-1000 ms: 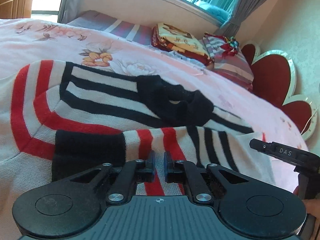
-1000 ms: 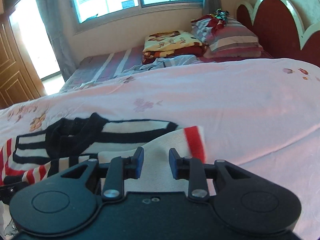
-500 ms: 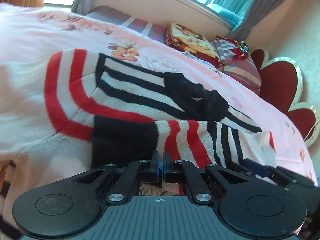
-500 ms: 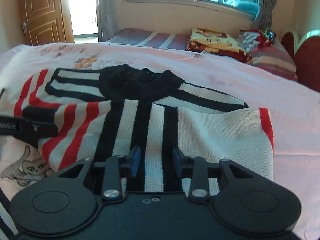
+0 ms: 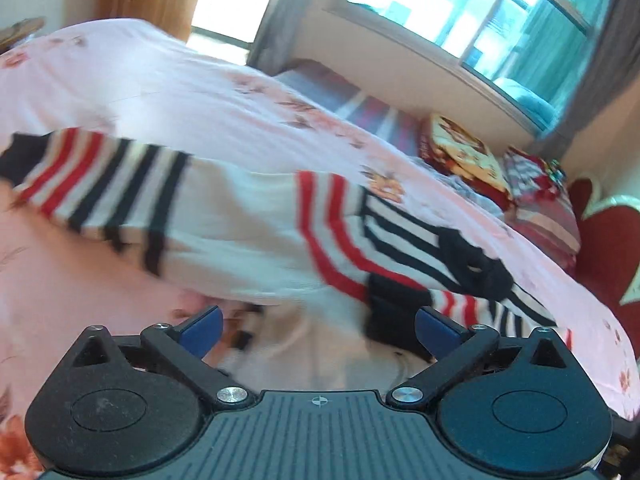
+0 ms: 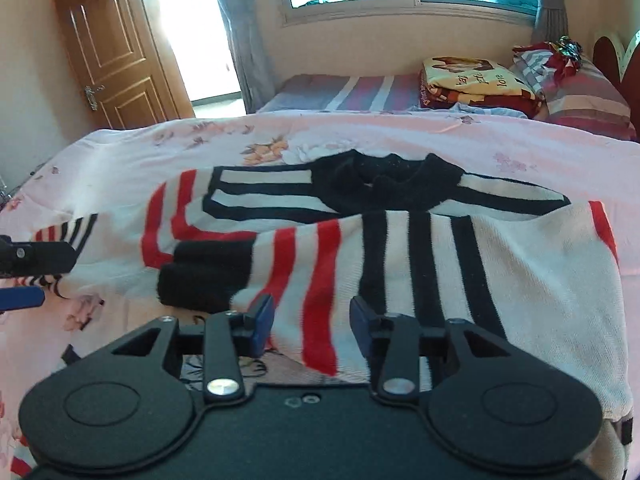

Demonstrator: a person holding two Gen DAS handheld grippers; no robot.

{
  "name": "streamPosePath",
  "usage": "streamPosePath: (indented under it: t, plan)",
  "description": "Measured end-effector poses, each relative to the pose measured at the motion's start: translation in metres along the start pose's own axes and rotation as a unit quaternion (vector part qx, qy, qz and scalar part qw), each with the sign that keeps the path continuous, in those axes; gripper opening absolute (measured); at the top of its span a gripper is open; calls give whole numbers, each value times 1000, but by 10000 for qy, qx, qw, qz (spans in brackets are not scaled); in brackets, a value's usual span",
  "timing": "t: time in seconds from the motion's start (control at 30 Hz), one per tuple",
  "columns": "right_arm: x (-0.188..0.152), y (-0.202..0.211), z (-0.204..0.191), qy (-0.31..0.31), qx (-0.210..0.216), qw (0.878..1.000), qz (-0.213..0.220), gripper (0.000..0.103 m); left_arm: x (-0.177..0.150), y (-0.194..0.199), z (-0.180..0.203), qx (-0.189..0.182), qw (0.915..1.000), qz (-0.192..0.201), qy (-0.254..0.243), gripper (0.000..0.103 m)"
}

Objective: Fold small clothes
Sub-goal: 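Fold the gripped sleeve across the sweater body with the left tool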

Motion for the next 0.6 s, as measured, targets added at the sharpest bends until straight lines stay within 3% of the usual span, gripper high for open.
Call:
streamPosePath:
  t: [0.1, 0.23, 0.4, 0.6]
  plan:
    - [-5, 12, -19, 26, 210, 9998, -31, 58, -7, 5, -42, 153, 9991, 41, 399, 101]
    - [-11, 22, -43, 198, 244, 9995, 63, 61, -15, -4, -105, 247, 9935, -27, 1109, 101]
    - [-13, 13, -61, 49, 111, 9999, 19, 62, -17, -26, -186, 330, 9772, 61, 2098, 101]
    - [-19, -11, -78, -85, -178, 9998, -49, 62, 9, -55, -221, 8, 9766, 361, 2118, 94]
Point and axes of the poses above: each gripper's, at about its wrist camera, not at the fingertips, and y roughly against the way its jaws point, z to its right, x to its top, the point moved 4 cm from there along -y, roughly the way its jaws point, and after that the axes turned 12 degrees about -y, right-handed, at the moved point
